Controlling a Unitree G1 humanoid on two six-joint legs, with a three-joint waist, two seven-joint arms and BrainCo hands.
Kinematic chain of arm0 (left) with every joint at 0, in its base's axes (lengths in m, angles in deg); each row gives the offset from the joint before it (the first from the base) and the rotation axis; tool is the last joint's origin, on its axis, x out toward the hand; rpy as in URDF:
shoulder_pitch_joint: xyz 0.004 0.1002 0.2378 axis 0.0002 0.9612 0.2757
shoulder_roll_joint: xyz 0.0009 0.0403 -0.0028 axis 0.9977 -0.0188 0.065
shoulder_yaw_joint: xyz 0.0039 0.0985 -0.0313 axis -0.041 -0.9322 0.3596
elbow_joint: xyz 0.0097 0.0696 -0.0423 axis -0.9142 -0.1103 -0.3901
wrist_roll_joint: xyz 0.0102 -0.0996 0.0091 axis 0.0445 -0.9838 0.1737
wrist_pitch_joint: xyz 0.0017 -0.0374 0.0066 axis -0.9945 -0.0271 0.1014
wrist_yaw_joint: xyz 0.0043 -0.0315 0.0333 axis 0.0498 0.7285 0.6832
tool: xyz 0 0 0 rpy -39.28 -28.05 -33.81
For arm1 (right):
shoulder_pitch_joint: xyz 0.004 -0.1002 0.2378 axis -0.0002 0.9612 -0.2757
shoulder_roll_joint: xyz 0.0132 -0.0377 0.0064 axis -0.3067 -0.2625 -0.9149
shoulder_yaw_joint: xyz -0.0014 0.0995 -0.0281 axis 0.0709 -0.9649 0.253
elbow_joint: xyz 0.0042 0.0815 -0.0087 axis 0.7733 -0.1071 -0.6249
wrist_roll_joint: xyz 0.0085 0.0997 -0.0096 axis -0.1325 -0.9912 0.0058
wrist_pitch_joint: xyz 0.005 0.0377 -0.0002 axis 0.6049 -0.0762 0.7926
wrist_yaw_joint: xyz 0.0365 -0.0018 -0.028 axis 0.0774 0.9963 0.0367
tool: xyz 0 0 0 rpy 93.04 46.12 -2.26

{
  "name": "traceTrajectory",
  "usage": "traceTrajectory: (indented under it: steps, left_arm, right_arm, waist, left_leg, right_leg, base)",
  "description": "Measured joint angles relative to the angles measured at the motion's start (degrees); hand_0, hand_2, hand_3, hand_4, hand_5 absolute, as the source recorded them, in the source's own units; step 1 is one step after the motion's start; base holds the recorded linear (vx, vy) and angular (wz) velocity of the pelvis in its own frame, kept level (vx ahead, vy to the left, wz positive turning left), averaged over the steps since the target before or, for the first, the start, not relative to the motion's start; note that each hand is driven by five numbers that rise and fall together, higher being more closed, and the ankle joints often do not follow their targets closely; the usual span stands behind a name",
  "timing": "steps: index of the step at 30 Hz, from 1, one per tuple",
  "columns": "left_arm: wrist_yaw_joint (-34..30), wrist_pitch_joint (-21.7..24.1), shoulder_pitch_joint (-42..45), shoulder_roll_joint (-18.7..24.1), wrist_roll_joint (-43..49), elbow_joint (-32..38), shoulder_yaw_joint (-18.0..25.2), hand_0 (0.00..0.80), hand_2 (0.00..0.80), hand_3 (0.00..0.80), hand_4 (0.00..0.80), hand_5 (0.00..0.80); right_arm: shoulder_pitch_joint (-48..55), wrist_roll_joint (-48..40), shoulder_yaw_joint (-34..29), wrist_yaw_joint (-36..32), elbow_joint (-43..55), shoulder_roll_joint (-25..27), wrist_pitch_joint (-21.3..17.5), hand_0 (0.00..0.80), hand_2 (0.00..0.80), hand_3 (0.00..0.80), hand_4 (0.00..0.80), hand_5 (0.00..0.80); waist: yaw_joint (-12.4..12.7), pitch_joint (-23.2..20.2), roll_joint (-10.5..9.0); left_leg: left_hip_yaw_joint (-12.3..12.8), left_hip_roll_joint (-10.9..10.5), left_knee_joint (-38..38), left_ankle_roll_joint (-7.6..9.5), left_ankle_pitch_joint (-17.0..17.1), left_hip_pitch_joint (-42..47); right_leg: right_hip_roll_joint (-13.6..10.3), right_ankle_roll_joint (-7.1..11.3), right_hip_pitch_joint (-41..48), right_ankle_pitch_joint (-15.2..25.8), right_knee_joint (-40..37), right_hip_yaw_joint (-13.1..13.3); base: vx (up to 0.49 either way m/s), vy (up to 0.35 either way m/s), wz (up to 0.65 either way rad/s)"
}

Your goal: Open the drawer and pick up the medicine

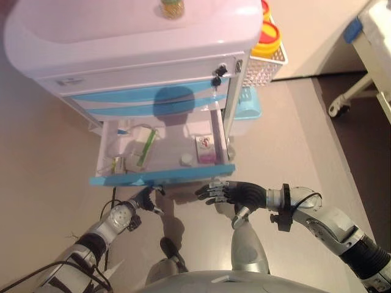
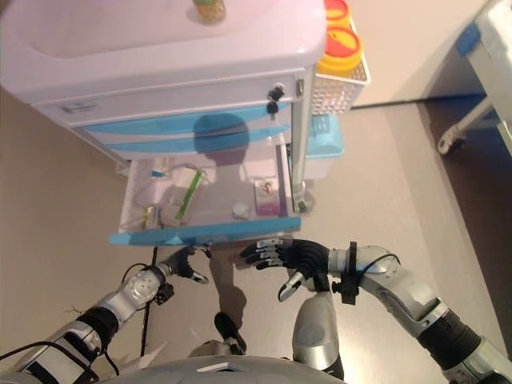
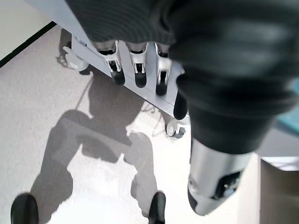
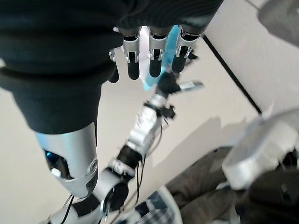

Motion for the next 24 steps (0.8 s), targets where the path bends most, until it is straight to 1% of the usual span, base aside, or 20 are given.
traceTrajectory:
  steps: [2, 5, 8, 11, 14, 17, 19, 21, 24]
  left_arm:
    - [0.4, 0.1, -1.0, 1.4, -1.8, -0.1, 0.1, 0.000, 0.000, 0.000, 0.000, 0.000]
    - [0.7, 0.1, -2.5, 3.1, -4.7, -0.5, 0.1, 0.000, 0.000, 0.000, 0.000, 0.000]
    - [0.6, 0.1, -6.6, 3.6, -7.8, -1.9, 0.5, 0.000, 0.000, 0.000, 0.000, 0.000]
    - [0.3, 0.1, -9.2, 5.2, -10.6, -2.3, 2.6, 0.000, 0.000, 0.000, 0.000, 0.000]
    - [0.2, 0.0, -11.6, 7.3, -13.3, -2.8, 4.3, 0.000, 0.000, 0.000, 0.000, 0.000]
    - [0.2, -0.1, -14.4, 9.3, -16.2, -5.2, 5.3, 0.000, 0.000, 0.000, 0.000, 0.000]
    - [0.3, -0.4, -16.3, 11.4, -18.7, -7.4, 7.3, 0.000, 0.000, 0.000, 0.000, 0.000]
    - [0.5, -1.2, -19.1, 12.4, -21.2, -10.5, 9.2, 0.000, 0.000, 0.000, 0.000, 0.000]
    - [1.2, -2.2, -22.3, 14.6, -25.2, -14.2, 12.2, 0.000, 0.000, 0.000, 0.000, 0.000]
  right_arm:
    - [1.3, -0.9, -2.2, -1.7, -1.1, 0.0, 0.0, 0.000, 0.000, 0.000, 0.000, 0.000]
    - [3.1, -0.9, -4.4, -3.2, -2.0, 0.3, -0.1, 0.000, 0.000, 0.000, 0.000, 0.000]
    - [4.6, -0.9, -5.8, -3.7, -3.5, 0.4, -0.6, 0.000, 0.000, 0.000, 0.000, 0.000]
    - [5.2, -0.8, -6.0, -3.7, -5.1, 0.3, -1.5, 0.000, 0.000, 0.000, 0.000, 0.000]
    - [6.2, 0.0, -6.3, -3.5, -6.3, 0.4, -2.5, 0.000, 0.000, 0.000, 0.000, 0.000]
    - [6.7, 0.8, -6.3, -2.7, -6.8, 0.5, -3.8, 0.000, 0.000, 0.000, 0.000, 0.000]
    - [6.7, 0.8, -6.3, -2.0, -6.8, 0.5, -4.5, 0.000, 0.000, 0.000, 0.000, 0.000]
    - [6.6, 0.9, -6.2, -1.0, -7.1, 0.4, -5.6, 0.000, 0.000, 0.000, 0.000, 0.000]
    - [6.6, 0.9, -6.1, 0.3, -7.6, 0.2, -7.1, 0.000, 0.000, 0.000, 0.000, 0.000]
  waist:
    - [-1.1, 1.1, 0.24]
    - [-2.7, 1.6, 0.50]
    - [-3.4, 3.5, 0.74]
    - [-4.2, 4.6, 0.74]
    - [-5.1, 5.5, 0.90]
    - [-5.4, 6.2, 0.70]
    - [-5.6, 7.5, 0.57]
    - [-5.6, 9.0, 0.47]
    - [-5.6, 9.3, 0.17]
  left_leg:
    - [0.1, 0.0, 0.0, -0.16, -0.1, 0.0]
    - [1.2, 0.0, 0.3, -0.12, -0.2, -0.7]
    - [1.3, 0.0, 0.8, -0.06, -0.3, -0.9]
    - [1.4, 0.0, 1.5, -0.32, -0.5, -2.4]
    - [1.5, 0.1, 2.5, -0.36, -0.5, -4.0]
    - [1.9, 0.4, 3.0, -0.47, -0.5, -4.9]
    - [2.2, 1.0, 3.9, -0.67, -0.5, -5.8]
    - [2.3, 1.9, 4.4, -1.12, -0.4, -6.3]
    - [2.0, 3.3, 5.8, -1.71, -0.3, -9.0]
  right_leg:
    - [0.1, 0.00, -1.0, 0.0, 0.7, 0.6]
    - [0.4, -0.02, -2.9, 0.0, 1.6, 1.8]
    - [0.4, -0.04, -3.7, 0.0, 2.6, 2.2]
    - [0.5, -0.16, -6.5, -0.1, 4.4, 3.4]
    - [0.6, -0.25, -8.5, -0.1, 5.6, 3.7]
    - [1.1, -0.28, -10.2, -0.1, 6.5, 4.7]
    - [1.7, -0.57, -11.4, 0.1, 7.1, 5.1]
    - [2.5, -1.25, -12.1, -0.1, 7.8, 5.1]
    - [3.8, -2.44, -15.2, -0.4, 9.7, 5.1]
  base:
    - [0.061, 0.045, -0.23]
    - [0.026, 0.015, -0.20]
    - [0.007, 0.000, -0.11]
    - [0.000, -0.003, -0.14]
    - [-0.013, -0.012, -0.07]
    - [-0.037, -0.030, -0.12]
    - [-0.040, -0.044, -0.13]
    - [-0.043, -0.057, -0.08]
    - [-0.053, -0.091, -0.08]
